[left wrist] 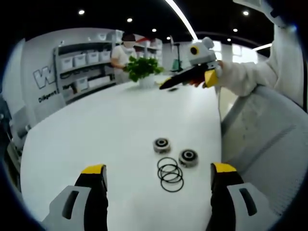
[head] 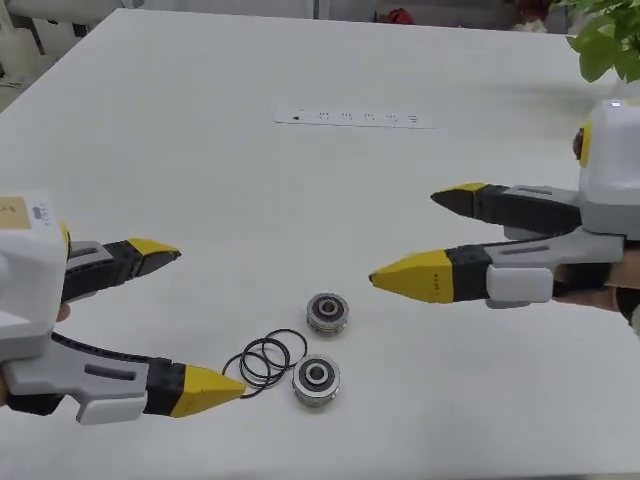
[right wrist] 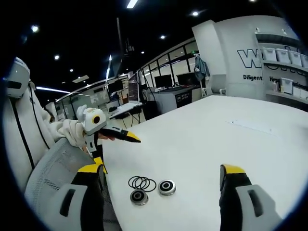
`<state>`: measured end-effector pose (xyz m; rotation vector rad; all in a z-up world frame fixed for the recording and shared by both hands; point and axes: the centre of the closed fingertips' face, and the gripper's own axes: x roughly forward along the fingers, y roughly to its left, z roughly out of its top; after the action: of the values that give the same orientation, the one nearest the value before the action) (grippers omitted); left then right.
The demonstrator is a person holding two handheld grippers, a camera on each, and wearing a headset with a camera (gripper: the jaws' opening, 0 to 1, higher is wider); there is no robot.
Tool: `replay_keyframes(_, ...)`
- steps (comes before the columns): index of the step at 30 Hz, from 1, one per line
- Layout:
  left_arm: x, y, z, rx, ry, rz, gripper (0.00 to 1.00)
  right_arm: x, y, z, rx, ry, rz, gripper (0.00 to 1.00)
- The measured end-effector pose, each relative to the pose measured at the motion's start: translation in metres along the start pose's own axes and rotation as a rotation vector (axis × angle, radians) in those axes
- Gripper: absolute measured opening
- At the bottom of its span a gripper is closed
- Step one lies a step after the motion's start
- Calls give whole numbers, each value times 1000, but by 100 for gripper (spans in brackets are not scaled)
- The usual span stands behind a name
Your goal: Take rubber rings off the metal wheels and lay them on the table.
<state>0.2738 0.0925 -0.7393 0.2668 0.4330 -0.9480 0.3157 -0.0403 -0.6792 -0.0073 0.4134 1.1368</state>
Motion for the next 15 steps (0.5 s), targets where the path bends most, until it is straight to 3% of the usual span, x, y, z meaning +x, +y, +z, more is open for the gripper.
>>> replay_keyframes(15,1,-1,-4,-14,5,-5,91,-16,2,-26,28,25,17,100)
